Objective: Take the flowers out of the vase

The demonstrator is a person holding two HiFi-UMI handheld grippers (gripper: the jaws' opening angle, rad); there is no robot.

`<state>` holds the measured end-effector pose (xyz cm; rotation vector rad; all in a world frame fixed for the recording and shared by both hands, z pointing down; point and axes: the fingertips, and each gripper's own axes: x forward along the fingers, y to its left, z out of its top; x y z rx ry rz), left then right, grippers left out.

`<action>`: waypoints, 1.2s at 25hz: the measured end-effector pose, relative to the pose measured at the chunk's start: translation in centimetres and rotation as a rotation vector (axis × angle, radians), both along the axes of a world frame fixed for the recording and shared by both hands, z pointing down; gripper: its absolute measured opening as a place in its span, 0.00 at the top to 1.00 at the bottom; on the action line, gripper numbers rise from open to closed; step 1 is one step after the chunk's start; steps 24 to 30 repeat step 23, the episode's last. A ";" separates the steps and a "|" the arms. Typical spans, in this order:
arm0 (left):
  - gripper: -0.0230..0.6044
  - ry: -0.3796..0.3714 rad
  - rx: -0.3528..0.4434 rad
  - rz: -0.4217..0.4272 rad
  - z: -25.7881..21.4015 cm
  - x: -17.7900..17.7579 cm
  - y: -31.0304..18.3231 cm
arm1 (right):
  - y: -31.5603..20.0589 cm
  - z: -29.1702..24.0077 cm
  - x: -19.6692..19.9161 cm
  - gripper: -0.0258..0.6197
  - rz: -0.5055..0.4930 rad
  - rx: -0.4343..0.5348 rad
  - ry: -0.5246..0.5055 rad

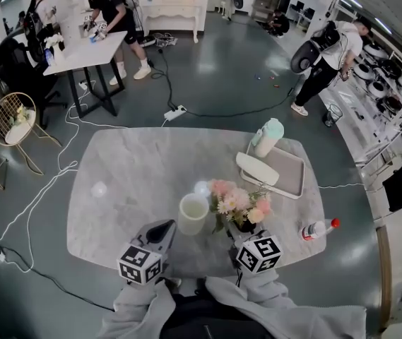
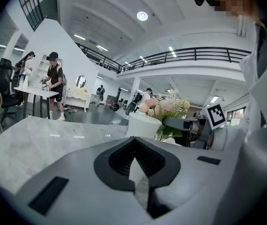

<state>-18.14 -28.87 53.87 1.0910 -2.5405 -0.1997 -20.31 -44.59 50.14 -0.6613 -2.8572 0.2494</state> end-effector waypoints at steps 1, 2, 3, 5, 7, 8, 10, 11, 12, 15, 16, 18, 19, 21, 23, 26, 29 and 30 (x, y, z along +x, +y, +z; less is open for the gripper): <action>0.96 0.002 -0.001 0.001 0.1 0.1 -0.1 | -0.1 0.0 0.0 0.74 0.001 -0.002 0.000; 0.96 0.003 -0.002 0.001 0.1 0.1 -0.1 | -0.1 0.1 0.1 0.74 0.001 -0.004 -0.001; 0.96 0.003 -0.002 0.000 0.2 0.1 -0.2 | -0.1 0.1 0.1 0.74 0.001 -0.005 -0.001; 0.96 0.004 -0.002 -0.002 0.3 0.0 -0.2 | -0.2 0.3 0.0 0.74 0.000 -0.004 0.003; 0.96 0.005 0.000 -0.004 0.3 -0.1 -0.1 | -0.1 0.5 0.1 0.74 -0.001 -0.003 0.008; 0.96 0.005 0.002 -0.003 0.3 -0.1 -0.2 | 0.0 0.5 0.1 0.74 -0.001 -0.003 0.009; 0.96 0.002 0.002 0.001 0.1 -0.1 -0.2 | 0.0 0.4 0.2 0.74 -0.001 -0.003 0.009; 0.96 0.000 0.002 0.003 0.0 -0.2 -0.3 | 0.0 0.4 0.2 0.74 0.000 -0.002 0.009; 0.96 -0.002 0.001 0.004 0.0 -0.3 -0.3 | 0.0 0.4 0.2 0.74 0.001 -0.002 0.009; 0.96 -0.005 0.002 0.003 -0.1 -0.5 -0.3 | -0.1 0.5 0.0 0.74 0.007 -0.008 0.013; 0.96 -0.004 0.002 0.002 -0.1 -0.5 -0.3 | -0.1 0.5 0.0 0.74 0.007 -0.011 0.014; 0.96 0.001 0.004 0.004 0.0 -0.6 -0.3 | -0.1 0.4 -0.2 0.74 0.005 -0.013 0.015; 0.96 0.003 0.006 0.006 0.0 -0.6 -0.4 | -0.1 0.3 -0.3 0.74 0.003 -0.012 0.015; 0.96 0.005 0.009 0.009 -0.1 -0.7 -0.6 | -0.1 0.1 -0.4 0.74 -0.002 -0.007 0.014; 0.96 0.004 0.010 0.010 -0.2 -0.8 -0.7 | -0.1 -0.1 -0.5 0.74 -0.005 -0.004 0.013; 0.96 0.004 0.010 0.010 -0.2 -0.8 -0.7 | -0.1 -0.1 -0.5 0.74 -0.005 -0.004 0.013; 0.96 0.004 0.010 0.010 -0.2 -0.8 -0.7 | -0.1 -0.1 -0.5 0.74 -0.005 -0.004 0.013; 0.96 0.004 0.010 0.010 -0.2 -0.8 -0.7 | -0.1 -0.1 -0.5 0.74 -0.005 -0.004 0.013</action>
